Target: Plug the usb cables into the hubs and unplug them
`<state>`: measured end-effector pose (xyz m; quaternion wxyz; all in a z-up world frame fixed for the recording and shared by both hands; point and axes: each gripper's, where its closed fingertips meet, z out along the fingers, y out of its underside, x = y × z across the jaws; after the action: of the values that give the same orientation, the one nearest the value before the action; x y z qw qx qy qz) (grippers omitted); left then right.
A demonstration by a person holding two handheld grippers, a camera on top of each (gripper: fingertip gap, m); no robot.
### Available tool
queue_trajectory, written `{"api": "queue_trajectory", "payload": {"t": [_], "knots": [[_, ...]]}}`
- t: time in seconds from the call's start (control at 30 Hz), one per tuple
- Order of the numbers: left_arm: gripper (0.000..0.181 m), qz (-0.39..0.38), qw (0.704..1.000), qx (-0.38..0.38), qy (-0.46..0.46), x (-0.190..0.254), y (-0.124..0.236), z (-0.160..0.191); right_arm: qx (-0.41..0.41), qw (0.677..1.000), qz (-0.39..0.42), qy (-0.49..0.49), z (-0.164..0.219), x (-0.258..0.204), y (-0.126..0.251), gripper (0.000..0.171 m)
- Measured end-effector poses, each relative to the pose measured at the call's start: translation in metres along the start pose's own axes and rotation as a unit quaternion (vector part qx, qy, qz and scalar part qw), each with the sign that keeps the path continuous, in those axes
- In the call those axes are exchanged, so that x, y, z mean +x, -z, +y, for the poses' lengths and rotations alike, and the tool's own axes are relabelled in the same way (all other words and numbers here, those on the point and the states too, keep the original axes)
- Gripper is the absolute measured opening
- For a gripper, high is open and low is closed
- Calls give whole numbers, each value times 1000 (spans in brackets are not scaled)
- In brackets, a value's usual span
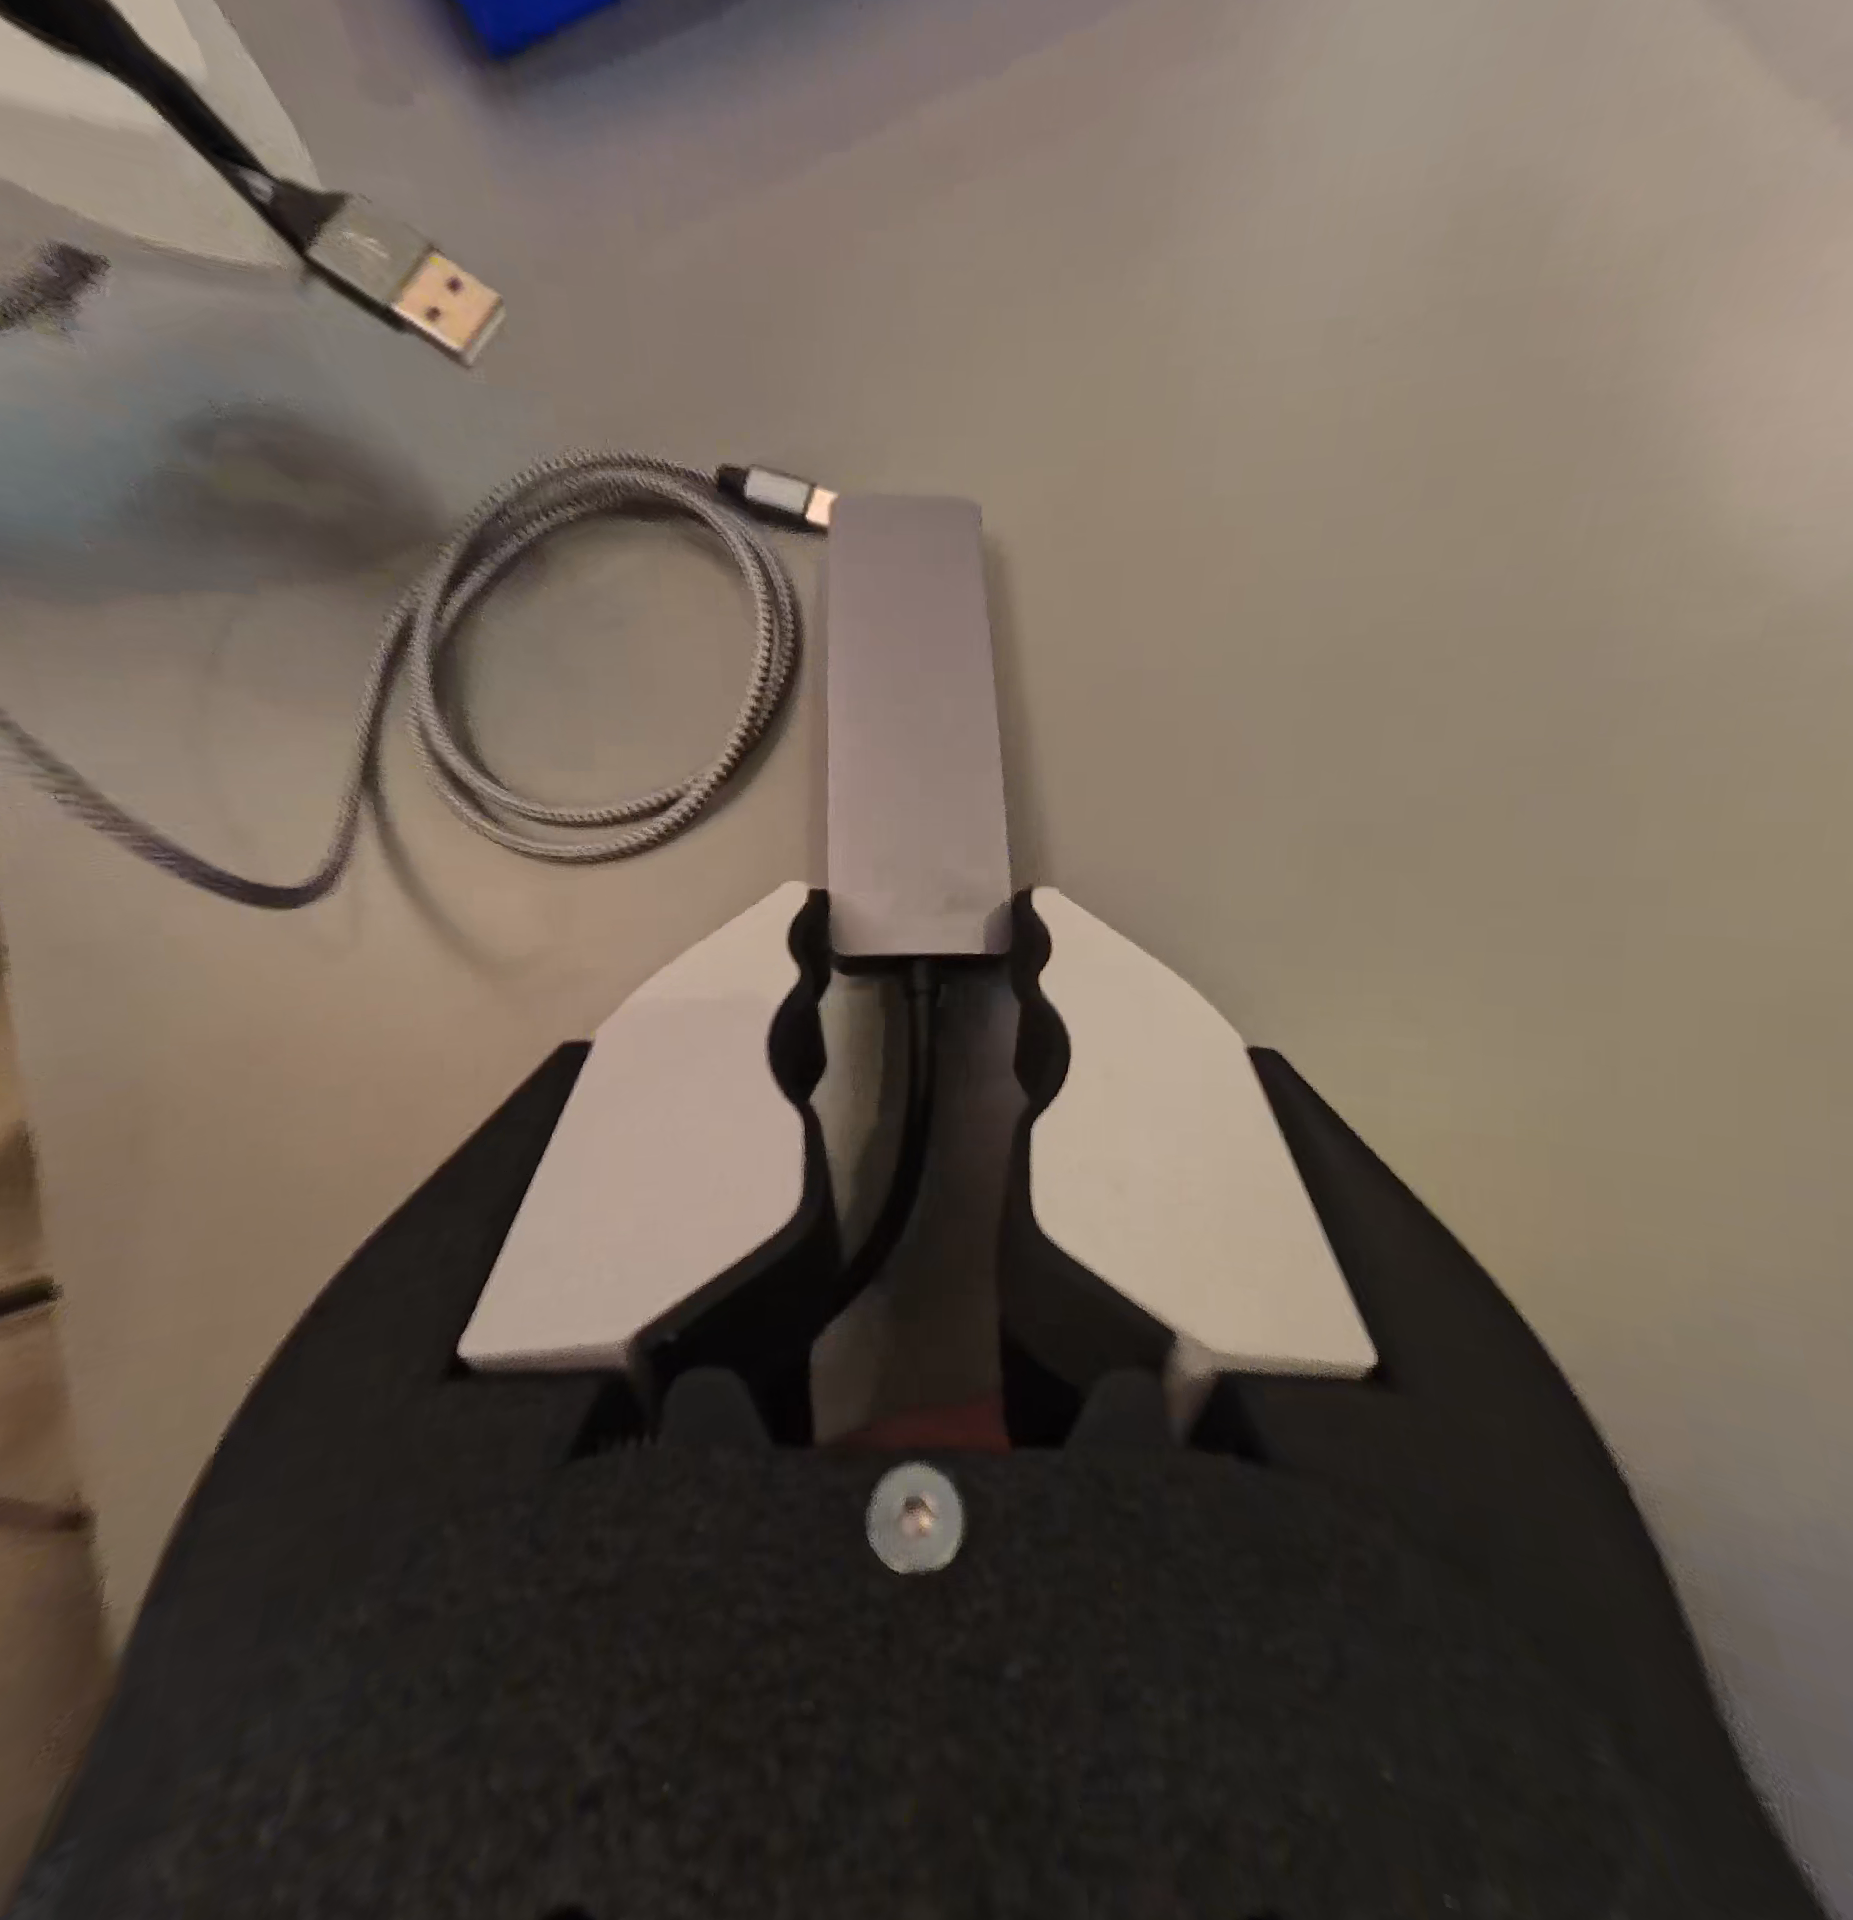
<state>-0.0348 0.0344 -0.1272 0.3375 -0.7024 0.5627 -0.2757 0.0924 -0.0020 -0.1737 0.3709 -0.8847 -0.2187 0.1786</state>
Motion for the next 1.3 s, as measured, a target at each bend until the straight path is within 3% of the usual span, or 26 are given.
{"api": "queue_trajectory", "payload": {"t": [0.17,0.33,0.5,1.3], "knots": [[3,-49,997,22,-56,2,-6,-21,56,997,11,-53,-29,5,23,33],[3,-34,998,49,14,3,-18,-38,101,993,31,-54,-48,1,34,33],[3,-46,997,63,23,2,-22,-48,132,989,31,-56,-59,-11,39,33],[3,-63,990,96,78,-5,-13,-56,152,985,65,-42,-68,-22,34,33]]}}
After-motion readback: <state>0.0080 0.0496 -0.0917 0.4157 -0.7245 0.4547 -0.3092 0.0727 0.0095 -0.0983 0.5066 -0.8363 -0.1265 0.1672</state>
